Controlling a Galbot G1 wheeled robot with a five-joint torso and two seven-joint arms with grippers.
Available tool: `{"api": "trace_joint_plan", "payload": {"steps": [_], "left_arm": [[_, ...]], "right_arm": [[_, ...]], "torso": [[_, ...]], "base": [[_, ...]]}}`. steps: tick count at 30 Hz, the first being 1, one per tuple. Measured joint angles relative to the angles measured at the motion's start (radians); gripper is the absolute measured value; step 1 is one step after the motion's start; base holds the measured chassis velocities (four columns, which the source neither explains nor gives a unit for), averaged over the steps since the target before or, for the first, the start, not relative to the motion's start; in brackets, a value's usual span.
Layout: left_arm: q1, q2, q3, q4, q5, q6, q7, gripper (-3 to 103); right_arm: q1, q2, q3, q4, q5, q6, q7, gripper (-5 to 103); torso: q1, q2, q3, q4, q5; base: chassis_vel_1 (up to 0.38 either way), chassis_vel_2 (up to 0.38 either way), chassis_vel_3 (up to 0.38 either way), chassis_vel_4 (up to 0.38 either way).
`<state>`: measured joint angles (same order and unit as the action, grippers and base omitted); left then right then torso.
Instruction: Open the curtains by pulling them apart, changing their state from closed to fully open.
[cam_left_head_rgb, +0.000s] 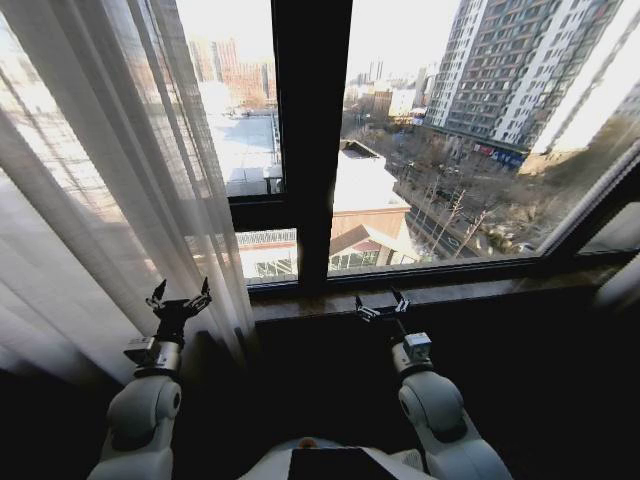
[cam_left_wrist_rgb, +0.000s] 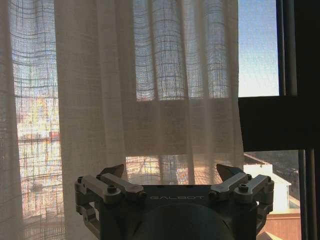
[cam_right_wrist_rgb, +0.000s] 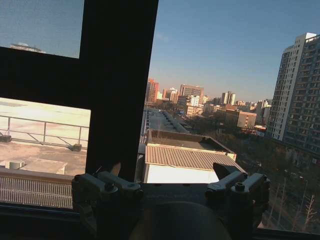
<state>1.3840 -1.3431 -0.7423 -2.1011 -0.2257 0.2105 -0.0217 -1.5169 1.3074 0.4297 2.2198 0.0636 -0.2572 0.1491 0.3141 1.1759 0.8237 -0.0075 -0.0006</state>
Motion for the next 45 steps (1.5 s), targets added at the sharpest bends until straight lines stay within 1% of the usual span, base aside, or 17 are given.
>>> {"api": "trace_joint_plan", "payload": {"steps": [7, 14, 17, 22, 24, 25, 28, 29, 30, 31, 33, 34, 36, 39, 42, 43, 45], "left_arm": [[-0.12, 0.05, 0.045, 0.113, -0.035, 0.019, -0.018, 100], [-0.187, 0.076, 0.084, 0.186, -0.048, 0.019, -0.015, 100], [-0.257, 0.098, 0.112, 0.251, -0.07, 0.026, -0.009, 100], [-0.308, 0.119, 0.126, 0.297, -0.091, 0.041, 0.015, 98], [-0.316, 0.122, 0.126, 0.304, -0.1, 0.045, 0.015, 92], [-0.316, 0.122, 0.126, 0.304, -0.1, 0.045, 0.015, 92], [-0.312, 0.124, 0.122, 0.303, -0.105, 0.053, 0.016, 76], [-0.312, 0.124, 0.122, 0.303, -0.105, 0.053, 0.016, 76], [-0.306, 0.124, 0.12, 0.298, -0.106, 0.054, 0.017, 70], [-0.301, 0.123, 0.117, 0.293, -0.106, 0.055, 0.018, 70], [-0.295, 0.123, 0.114, 0.288, -0.107, 0.055, 0.019, 59], [-0.295, 0.123, 0.114, 0.288, -0.107, 0.055, 0.019, 59], [-0.286, 0.127, 0.109, 0.28, -0.107, 0.055, 0.02, 48], [-0.281, 0.131, 0.105, 0.275, -0.108, 0.055, 0.02, 43], [-0.266, 0.133, 0.098, 0.259, -0.114, 0.058, 0.02, 26], [-0.266, 0.133, 0.098, 0.259, -0.114, 0.058, 0.02, 26], [-0.26, 0.132, 0.095, 0.256, -0.114, 0.058, 0.021, 16]], "right_arm": [[-0.001, -0.008, 0.007, -0.002, 0.0, 0.0, 0.024, 100], [-0.01, -0.009, 0.011, -0.002, 0.0, 0.0, 0.034, 100], [-0.018, -0.017, 0.028, -0.001, 0.0, 0.001, 0.038, 100], [-0.011, -0.019, 0.029, -0.004, 0.0, 0.001, 0.045, 100], [-0.007, -0.02, 0.028, -0.003, 0.001, 0.001, 0.047, 100], [-0.007, -0.02, 0.028, -0.003, 0.001, 0.001, 0.047, 100], [0.002, -0.022, 0.028, -0.001, 0.005, 0.0, 0.055, 100], [0.002, -0.022, 0.028, -0.001, 0.005, 0.0, 0.055, 100], [0.004, -0.021, 0.027, -0.002, 0.005, -0.001, 0.056, 100], [0.006, -0.02, 0.024, -0.004, 0.005, -0.001, 0.057, 100], [0.009, -0.018, 0.019, -0.006, 0.006, -0.002, 0.057, 100], [0.009, -0.018, 0.019, -0.006, 0.006, -0.002, 0.057, 100], [0.016, -0.014, 0.01, -0.01, 0.006, -0.002, 0.057, 100], [0.019, -0.012, 0.008, -0.012, 0.006, -0.003, 0.057, 100], [0.021, -0.008, 0.005, -0.011, 0.006, -0.006, 0.057, 100], [0.021, -0.008, 0.005, -0.011, 0.006, -0.006, 0.057, 100], [0.018, -0.008, 0.005, -0.005, 0.006, -0.006, 0.057, 100]], "torso": [[0.0, 0.0, 0.0, -0.0001, 0.0011], [0.0, 0.0, 0.0, -0.0001, 0.0008], [0.0, 0.0, 0.0, -0.0002, 0.0006], [0.0, 0.0, 0.0, -0.0003, 0.001], [0.0, 0.0, 0.0, -0.0002, 0.0009], [0.0, 0.0, 0.0, -0.0002, 0.0009], [0.0, 0.0, 0.0, 0.0, 0.0007], [0.0, 0.0, 0.0, 0.0, 0.0007], [0.0, 0.0, 0.0, -0.0001, 0.0007], [0.0, 0.0, 0.0, -0.0001, 0.0008], [0.0, 0.0, 0.0, -0.0002, 0.0009], [0.0, 0.0, 0.0, -0.0002, 0.0009], [0.0, 0.0, 0.0, -0.0001, 0.0008], [0.0, 0.0, 0.0, -0.0001, 0.0008], [0.0, 0.0, 0.0, -0.0001, 0.0008], [0.0, 0.0, 0.0, -0.0001, 0.0008], [0.0, 0.0, 0.0, -0.0002, 0.0008]], "base": [[0.0, 0.0, 0.0, 0.0], [0.0, 0.0, 0.0, 0.0], [0.0, 0.0, 0.0, 0.0], [0.0, 0.0, 0.0, 0.0], [0.0, 0.0, 0.0, 0.0], [0.0, 0.0, 0.0, 0.0], [0.0, 0.0, 0.0, 0.0], [0.0, 0.0, 0.0, 0.0], [0.0, 0.0, 0.0, 0.0], [0.0, 0.0, 0.0, 0.0], [0.0, 0.0, 0.0, 0.0], [0.0, 0.0, 0.0, 0.0], [0.0, 0.0, 0.0, 0.0], [0.0, 0.0, 0.0, 0.0], [0.0, 0.0, 0.0, 0.0], [0.0, 0.0, 0.0, 0.0], [0.0, 0.0, 0.0, 0.0]]}}
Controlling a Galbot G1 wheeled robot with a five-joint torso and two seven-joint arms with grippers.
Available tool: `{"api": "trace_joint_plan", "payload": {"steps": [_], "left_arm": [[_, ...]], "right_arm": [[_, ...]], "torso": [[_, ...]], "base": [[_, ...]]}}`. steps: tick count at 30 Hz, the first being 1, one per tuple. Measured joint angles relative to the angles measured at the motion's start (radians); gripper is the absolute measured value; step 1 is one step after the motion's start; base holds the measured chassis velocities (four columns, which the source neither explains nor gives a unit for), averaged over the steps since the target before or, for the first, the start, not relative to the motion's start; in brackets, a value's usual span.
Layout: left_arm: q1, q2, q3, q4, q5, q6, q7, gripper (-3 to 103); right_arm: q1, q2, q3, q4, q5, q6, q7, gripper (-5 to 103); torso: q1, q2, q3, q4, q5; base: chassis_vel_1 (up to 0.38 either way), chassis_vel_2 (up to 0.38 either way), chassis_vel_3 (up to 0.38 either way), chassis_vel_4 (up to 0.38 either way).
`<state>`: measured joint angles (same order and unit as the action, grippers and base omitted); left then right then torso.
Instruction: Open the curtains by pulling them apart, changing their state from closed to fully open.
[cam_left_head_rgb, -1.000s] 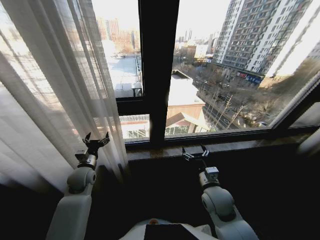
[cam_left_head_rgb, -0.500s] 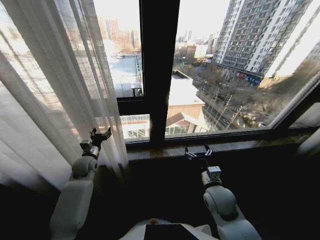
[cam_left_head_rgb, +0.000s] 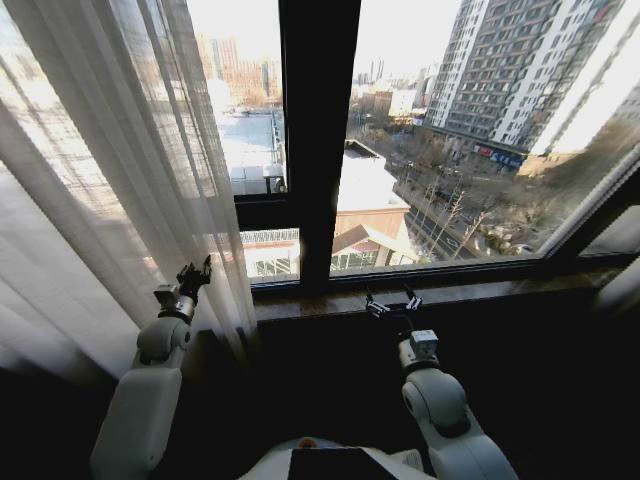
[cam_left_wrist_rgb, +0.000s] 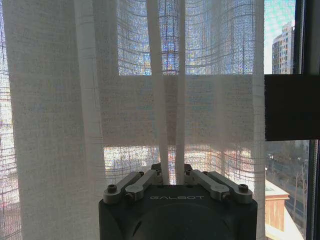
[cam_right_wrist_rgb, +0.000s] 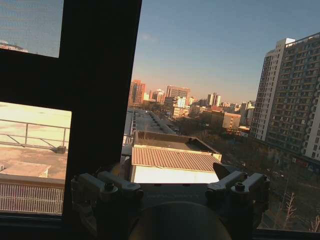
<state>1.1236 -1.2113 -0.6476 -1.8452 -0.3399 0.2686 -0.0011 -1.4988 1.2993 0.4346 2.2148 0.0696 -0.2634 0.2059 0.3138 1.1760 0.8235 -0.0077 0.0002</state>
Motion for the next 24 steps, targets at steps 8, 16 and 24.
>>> {"api": "trace_joint_plan", "payload": {"steps": [8, 16, 24], "left_arm": [[0.009, -0.004, -0.008, -0.013, -0.001, 0.0, 0.003, 0], [0.032, -0.004, -0.021, -0.044, -0.005, 0.001, 0.003, 0], [0.054, -0.004, -0.041, -0.065, -0.009, 0.002, 0.003, 0]], "right_arm": [[-0.008, -0.009, 0.005, 0.019, 0.003, 0.0, 0.001, 100], [-0.02, -0.009, 0.007, 0.03, -0.013, 0.007, -0.015, 100], [-0.031, -0.007, 0.003, 0.041, -0.024, 0.008, -0.015, 100]], "torso": [[0.0, 0.0, 0.0, 0.0, 0.0], [0.0, 0.0, 0.0, 0.0, -0.0001], [0.0, 0.0, 0.0, 0.0, 0.0]], "base": [[0.0, 0.0, 0.0, 0.0], [0.0, 0.0, 0.0, 0.0], [0.033, 0.027, -0.027, -0.026]]}}
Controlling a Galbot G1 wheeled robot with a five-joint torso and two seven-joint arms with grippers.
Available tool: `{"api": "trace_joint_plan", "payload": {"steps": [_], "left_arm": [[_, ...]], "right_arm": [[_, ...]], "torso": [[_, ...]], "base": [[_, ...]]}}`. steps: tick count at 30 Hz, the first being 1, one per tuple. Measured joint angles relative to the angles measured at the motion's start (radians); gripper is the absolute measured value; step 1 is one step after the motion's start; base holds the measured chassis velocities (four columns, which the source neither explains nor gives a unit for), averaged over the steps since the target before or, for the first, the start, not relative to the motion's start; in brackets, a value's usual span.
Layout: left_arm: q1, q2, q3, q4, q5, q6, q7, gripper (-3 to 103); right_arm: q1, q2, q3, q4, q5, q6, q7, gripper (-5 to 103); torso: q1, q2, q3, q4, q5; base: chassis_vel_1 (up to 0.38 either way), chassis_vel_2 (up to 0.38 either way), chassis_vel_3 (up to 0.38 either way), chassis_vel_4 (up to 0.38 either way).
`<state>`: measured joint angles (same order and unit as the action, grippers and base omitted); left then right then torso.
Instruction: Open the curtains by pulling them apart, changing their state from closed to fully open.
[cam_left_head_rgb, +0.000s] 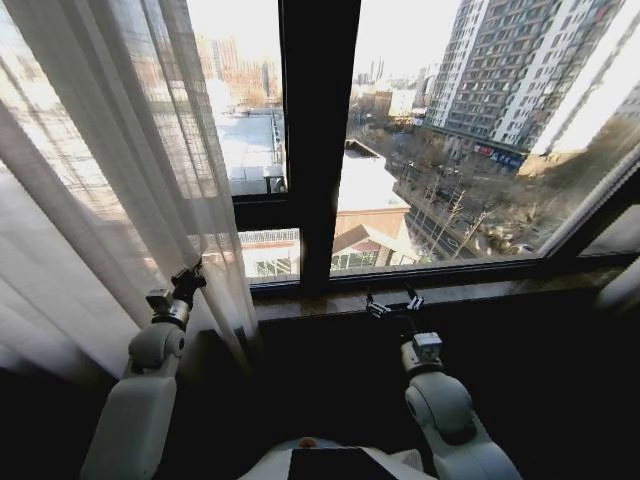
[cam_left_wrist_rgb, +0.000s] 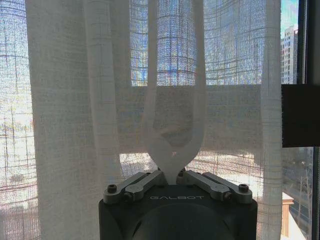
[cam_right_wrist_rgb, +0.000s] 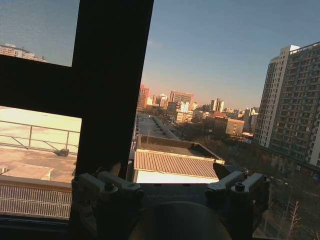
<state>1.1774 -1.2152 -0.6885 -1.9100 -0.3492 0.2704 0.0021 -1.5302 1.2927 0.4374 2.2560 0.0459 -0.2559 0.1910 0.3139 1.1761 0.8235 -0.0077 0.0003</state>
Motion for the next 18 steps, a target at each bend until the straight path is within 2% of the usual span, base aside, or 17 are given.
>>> {"api": "trace_joint_plan", "payload": {"steps": [7, 18], "left_arm": [[0.019, -0.002, -0.011, -0.019, -0.001, 0.0, 0.0, 0], [0.044, -0.009, -0.019, -0.053, -0.002, 0.003, 0.0, 0]], "right_arm": [[-0.003, -0.001, -0.005, 0.003, -0.001, 0.0, 0.0, 100], [-0.001, -0.004, -0.008, 0.004, 0.001, 0.002, 0.0, 100]], "torso": [[0.0, 0.0, 0.0, 0.0, 0.0001], [0.0, 0.0, 0.0, 0.0, -0.0002]], "base": [[0.169, 0.15, -0.167, -0.168], [0.288, 0.293, -0.286, -0.293]]}}
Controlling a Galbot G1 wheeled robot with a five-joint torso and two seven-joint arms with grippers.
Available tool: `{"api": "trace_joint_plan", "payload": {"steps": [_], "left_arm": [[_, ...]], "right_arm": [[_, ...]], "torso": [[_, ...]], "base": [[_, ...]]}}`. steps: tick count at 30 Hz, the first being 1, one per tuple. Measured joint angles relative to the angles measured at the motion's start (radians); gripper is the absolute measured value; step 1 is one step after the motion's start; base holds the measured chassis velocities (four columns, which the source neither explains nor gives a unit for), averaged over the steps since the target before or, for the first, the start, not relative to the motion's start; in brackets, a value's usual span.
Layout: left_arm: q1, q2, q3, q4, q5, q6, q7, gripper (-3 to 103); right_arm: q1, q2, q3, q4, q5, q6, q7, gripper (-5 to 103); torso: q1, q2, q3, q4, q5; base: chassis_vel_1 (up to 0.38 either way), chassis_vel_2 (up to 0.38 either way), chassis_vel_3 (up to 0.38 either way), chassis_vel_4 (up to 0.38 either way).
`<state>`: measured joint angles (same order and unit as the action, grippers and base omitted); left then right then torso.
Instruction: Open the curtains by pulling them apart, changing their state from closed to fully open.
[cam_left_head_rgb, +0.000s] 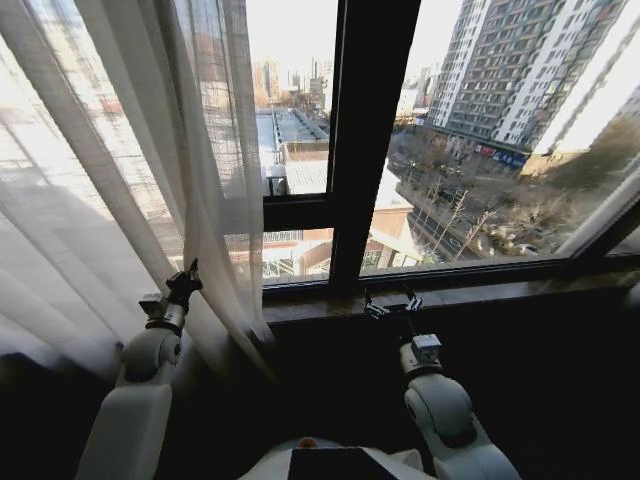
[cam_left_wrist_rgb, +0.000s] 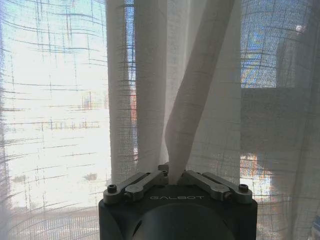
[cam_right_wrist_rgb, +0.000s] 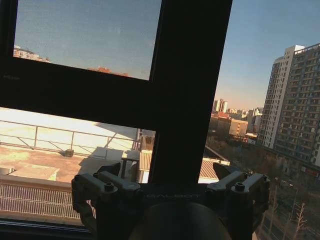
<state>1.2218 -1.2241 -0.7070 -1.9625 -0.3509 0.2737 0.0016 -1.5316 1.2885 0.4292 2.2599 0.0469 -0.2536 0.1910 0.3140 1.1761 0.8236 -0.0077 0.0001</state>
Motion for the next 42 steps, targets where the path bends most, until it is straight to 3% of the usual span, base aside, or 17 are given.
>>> {"api": "trace_joint_plan", "payload": {"steps": [42], "left_arm": [[0.158, -0.044, -0.073, -0.114, 0.003, -0.017, -0.006, 0]], "right_arm": [[-0.016, 0.001, -0.023, 0.014, 0.003, 0.007, 0.0, 100]], "torso": [[0.0, 0.0, 0.0, -0.0001, 0.0]], "base": [[0.352, 0.359, -0.351, -0.354]]}}
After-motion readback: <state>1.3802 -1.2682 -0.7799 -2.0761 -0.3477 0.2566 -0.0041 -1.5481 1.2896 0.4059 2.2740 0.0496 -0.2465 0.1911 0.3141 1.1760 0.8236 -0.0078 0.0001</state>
